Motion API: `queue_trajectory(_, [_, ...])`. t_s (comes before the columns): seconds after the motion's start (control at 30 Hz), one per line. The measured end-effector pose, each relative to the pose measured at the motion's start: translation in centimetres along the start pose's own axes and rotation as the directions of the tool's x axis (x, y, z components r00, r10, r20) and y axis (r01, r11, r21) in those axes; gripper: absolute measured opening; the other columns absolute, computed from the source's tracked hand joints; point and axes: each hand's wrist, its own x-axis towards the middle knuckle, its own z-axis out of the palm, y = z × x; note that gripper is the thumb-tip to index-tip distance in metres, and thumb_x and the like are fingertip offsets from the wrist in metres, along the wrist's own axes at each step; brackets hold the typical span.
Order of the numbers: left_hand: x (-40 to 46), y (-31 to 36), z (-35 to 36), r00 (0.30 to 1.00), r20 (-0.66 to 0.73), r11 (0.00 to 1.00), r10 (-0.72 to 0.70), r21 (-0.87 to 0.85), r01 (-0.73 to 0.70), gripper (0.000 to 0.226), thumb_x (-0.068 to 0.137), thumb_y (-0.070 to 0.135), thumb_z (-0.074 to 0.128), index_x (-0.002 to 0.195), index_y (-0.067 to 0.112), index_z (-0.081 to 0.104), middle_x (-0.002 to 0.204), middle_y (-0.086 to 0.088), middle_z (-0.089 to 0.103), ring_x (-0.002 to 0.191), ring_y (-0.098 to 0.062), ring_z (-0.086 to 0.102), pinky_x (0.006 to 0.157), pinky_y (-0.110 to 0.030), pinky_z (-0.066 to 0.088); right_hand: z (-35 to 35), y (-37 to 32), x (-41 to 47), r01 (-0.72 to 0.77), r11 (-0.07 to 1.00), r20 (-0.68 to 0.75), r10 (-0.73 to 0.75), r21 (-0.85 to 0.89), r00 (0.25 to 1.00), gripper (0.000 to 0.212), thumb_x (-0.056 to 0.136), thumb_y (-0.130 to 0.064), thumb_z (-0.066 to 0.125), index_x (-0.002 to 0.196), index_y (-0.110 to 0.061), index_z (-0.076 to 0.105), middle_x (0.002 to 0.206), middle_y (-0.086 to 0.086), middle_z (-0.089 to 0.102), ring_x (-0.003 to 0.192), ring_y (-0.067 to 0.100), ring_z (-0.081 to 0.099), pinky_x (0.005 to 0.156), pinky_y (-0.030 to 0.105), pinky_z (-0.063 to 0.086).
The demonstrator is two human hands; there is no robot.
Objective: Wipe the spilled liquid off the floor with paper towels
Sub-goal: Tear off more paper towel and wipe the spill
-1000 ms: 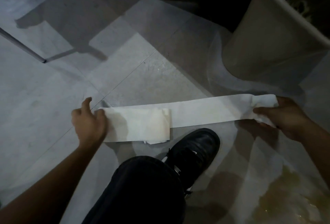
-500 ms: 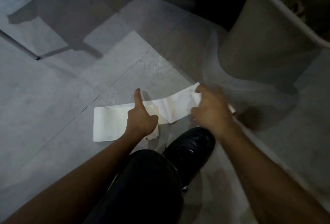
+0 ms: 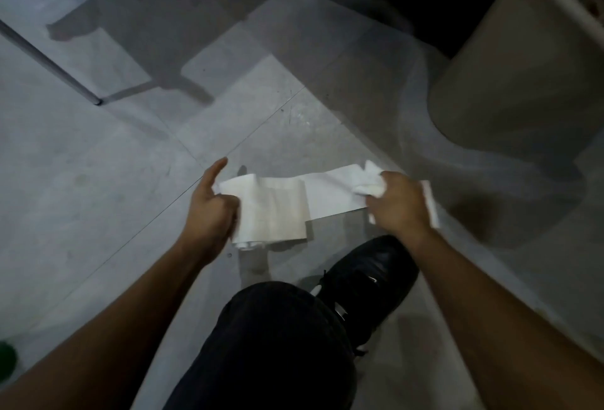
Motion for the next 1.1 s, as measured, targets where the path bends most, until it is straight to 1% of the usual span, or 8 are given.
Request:
queue_trajectory(0.13, [1.2, -0.2, -3.9, 0.995, -0.097, 0.999, -0.011, 0.046, 0.016, 0.086, 0.084, -0.022, 0.037, 0.150, 0.031, 0.048, 0.135, -0.009, 0.046, 0.096, -0.025, 0.060, 0.057, -0.030, 0.059, -5.5, 3.8, 0.5, -0.129, 0.989, -0.022, 0.131, 0.079, 0.991, 0.018, 0.075, -0.029, 0.069, 0.085, -0.015, 0.075, 0.063, 0.002, 0.072, 0.060, 0.023, 0.071, 0.061, 0.038, 0.061])
queue_trajectory(0.33, [3.3, -3.1, -7.6, 0.949, -0.314, 0.978, -0.039, 0.185, 0.101, 0.072, 0.095, -0.004, 0.048, 0.157, 0.031, 0.038, 0.124, -0.015, 0.066, 0.095, -0.027, 0.065, 0.090, -0.046, 0.057, -10.0, 6.6, -0.3, -0.244, 0.965, -0.023, 0.247, 0.098, 0.969, 0.007, 0.079, -0.015, 0.076, 0.083, -0.020, 0.074, 0.074, 0.004, 0.072, 0.066, 0.027, 0.071, 0.066, 0.039, 0.061])
queue_trajectory(0.43, [1.9, -2.8, -5.1, 0.872, -0.447, 0.913, 0.200, 0.408, -0.001, 0.062, 0.099, 0.016, 0.049, 0.158, 0.028, 0.033, 0.117, -0.012, 0.062, 0.104, -0.028, 0.061, 0.093, -0.048, 0.054, -10.2, 7.2, -0.5, -0.266, 0.959, -0.028, 0.270, 0.103, 0.963, 0.010, 0.080, -0.018, 0.077, 0.089, -0.020, 0.074, 0.081, 0.005, 0.073, 0.072, 0.028, 0.072, 0.075, 0.044, 0.061])
queue_trajectory(0.53, [-2.2, -0.4, 1.9, 0.873, -0.189, 0.779, 0.449, 0.562, -0.279, 0.065, 0.093, 0.046, 0.057, 0.153, 0.032, 0.038, 0.122, -0.011, 0.048, 0.106, -0.023, 0.050, 0.096, -0.038, 0.041, -9.4, 7.3, -0.7, -0.254, 0.967, -0.095, 0.256, 0.037, 0.962, 0.024, 0.080, -0.025, 0.076, 0.102, -0.017, 0.073, 0.096, 0.009, 0.074, 0.090, 0.032, 0.071, 0.088, 0.042, 0.057])
queue_trajectory(0.67, [-4.1, 1.1, 11.6, 0.967, 0.224, 0.700, 0.124, 0.671, -0.246, 0.097, 0.088, 0.067, 0.062, 0.160, 0.045, 0.001, 0.144, -0.023, 0.039, 0.122, -0.043, 0.054, 0.099, -0.047, 0.046, -8.0, 5.6, -1.5, -0.182, 0.972, -0.188, 0.152, -0.151, 0.970, 0.036, 0.082, -0.027, 0.075, 0.113, -0.011, 0.069, 0.110, 0.018, 0.070, 0.099, 0.036, 0.066, 0.084, 0.034, 0.049])
queue_trajectory(0.8, [-1.7, 0.5, 13.0, 0.969, 0.237, 0.576, 0.072, 0.783, -0.234, 0.109, 0.090, 0.048, 0.070, 0.159, 0.042, -0.013, 0.145, -0.021, 0.037, 0.117, -0.043, 0.056, 0.087, -0.045, 0.050, -6.2, 2.1, -2.3, -0.186, 0.935, -0.127, 0.154, -0.301, 0.980, 0.044, 0.087, -0.033, 0.072, 0.122, -0.008, 0.062, 0.123, 0.021, 0.053, 0.106, 0.040, 0.060, 0.086, 0.039, 0.048])
queue_trajectory(1.03, [-0.1, -0.5, 10.7, 0.963, 0.200, 0.792, 0.180, 0.551, -0.262, 0.099, 0.085, 0.023, 0.073, 0.163, 0.023, 0.012, 0.140, -0.015, 0.058, 0.121, -0.035, 0.059, 0.097, -0.035, 0.046, 0.2, -3.2, -1.8, -0.117, 0.956, 0.014, 0.125, -0.270, 0.992, 0.088, 0.081, -0.064, 0.069, 0.146, -0.019, 0.031, 0.148, 0.019, 0.031, 0.122, 0.043, 0.050, 0.091, 0.044, 0.047])
queue_trajectory(1.1, [-0.3, -0.8, 10.6, 0.960, 0.213, 0.793, 0.182, 0.546, -0.271, 0.098, 0.086, 0.027, 0.074, 0.162, 0.022, 0.013, 0.147, -0.012, 0.053, 0.129, -0.034, 0.055, 0.104, -0.038, 0.044, 1.6, -3.0, -1.2, -0.085, 0.955, 0.012, 0.092, -0.283, 0.996, 0.080, 0.085, -0.059, 0.068, 0.147, -0.029, 0.027, 0.149, 0.017, 0.024, 0.120, 0.043, 0.048, 0.083, 0.041, 0.044])
